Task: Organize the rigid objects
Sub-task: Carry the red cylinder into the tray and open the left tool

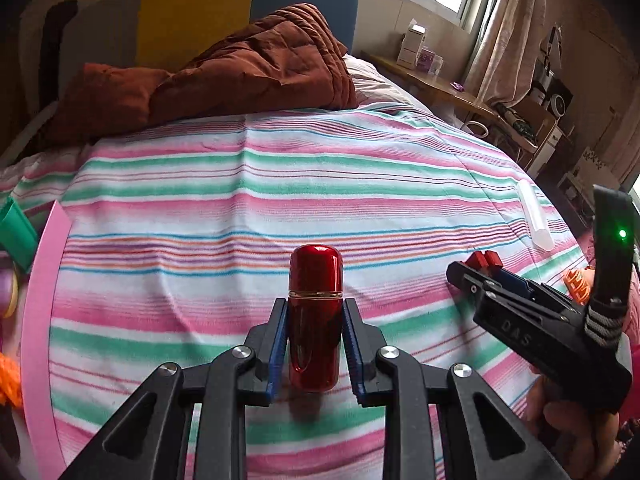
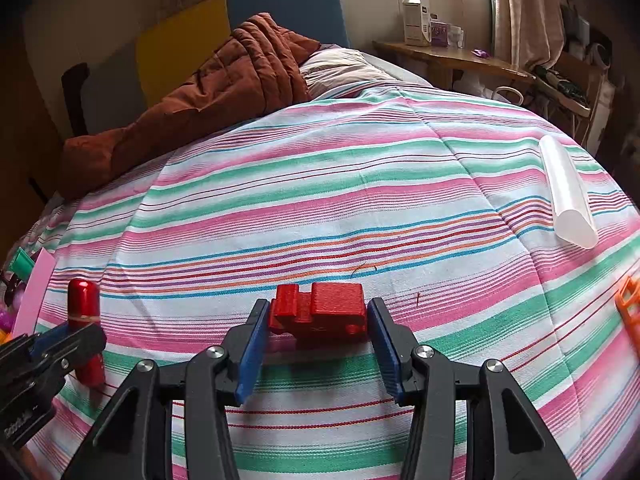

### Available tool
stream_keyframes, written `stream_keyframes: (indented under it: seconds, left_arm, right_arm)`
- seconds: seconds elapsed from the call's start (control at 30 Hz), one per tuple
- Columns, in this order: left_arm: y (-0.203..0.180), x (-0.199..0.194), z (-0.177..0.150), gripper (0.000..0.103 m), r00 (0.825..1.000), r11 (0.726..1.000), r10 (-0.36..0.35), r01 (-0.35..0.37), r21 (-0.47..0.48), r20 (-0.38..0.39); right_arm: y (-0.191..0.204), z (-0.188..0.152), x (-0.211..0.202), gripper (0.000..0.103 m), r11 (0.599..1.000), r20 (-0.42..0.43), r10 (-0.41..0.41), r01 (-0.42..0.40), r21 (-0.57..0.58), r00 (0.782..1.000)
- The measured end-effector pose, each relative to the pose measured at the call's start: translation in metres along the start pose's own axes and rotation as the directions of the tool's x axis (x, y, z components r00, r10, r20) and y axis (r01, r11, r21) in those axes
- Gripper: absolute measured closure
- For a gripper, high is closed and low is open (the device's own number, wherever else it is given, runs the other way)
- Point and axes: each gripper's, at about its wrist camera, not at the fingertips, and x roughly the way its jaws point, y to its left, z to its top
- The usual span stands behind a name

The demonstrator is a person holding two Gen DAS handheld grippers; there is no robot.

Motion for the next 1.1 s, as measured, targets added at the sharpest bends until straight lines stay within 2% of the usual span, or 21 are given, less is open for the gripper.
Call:
stream_keyframes:
  seconds: [0.17, 0.33, 0.57, 0.83, 0.93, 1.1]
  left_arm:
    - [0.01, -0.025, -0.02, 0.077, 1.0, 0.999, -0.026, 0.026, -0.047, 0.0]
    - [0.019, -0.059, -0.033, 0.077, 0.998, 0.997, -0.049, 0.05, -0.051, 0.027]
    - [0.051, -0.106, -0.045, 0.077, 0.996, 0.992, -0.064, 0.07, -0.103, 0.068]
    - [0.103, -0.151, -0.067, 0.077, 0.997, 0.989, 0.002, 0.01, -0.147, 0.079]
    - [0.126, -0.161, -0.08, 0.077, 0.997, 0.986, 0.047, -0.037, -0.16, 0.057]
    - [0.158, -0.165, -0.098, 0.077, 0.996, 0.975, 0.084, -0.081, -0.208, 0.007]
  right_arm:
    - [0.0, 0.0, 0.0, 0.053, 1.0, 0.001, 0.004, -0.004, 0.003, 1.0]
    - [0.0, 0.0, 0.0, 0.053, 1.0, 0.0, 0.003, -0.003, 0.002, 1.0]
    - [0.0, 0.0, -0.001, 0.053, 1.0, 0.0, -0.001, 0.001, -0.002, 1.0]
    - [0.001, 0.0, -0.001, 0.053, 1.0, -0.001, -0.001, 0.001, -0.002, 1.0]
    - [0.001, 0.0, -0.001, 0.053, 1.0, 0.0, -0.004, 0.004, -0.004, 1.0]
    - [0.002, 0.0, -0.001, 0.053, 1.0, 0.0, -0.006, 0.006, -0.006, 1.0]
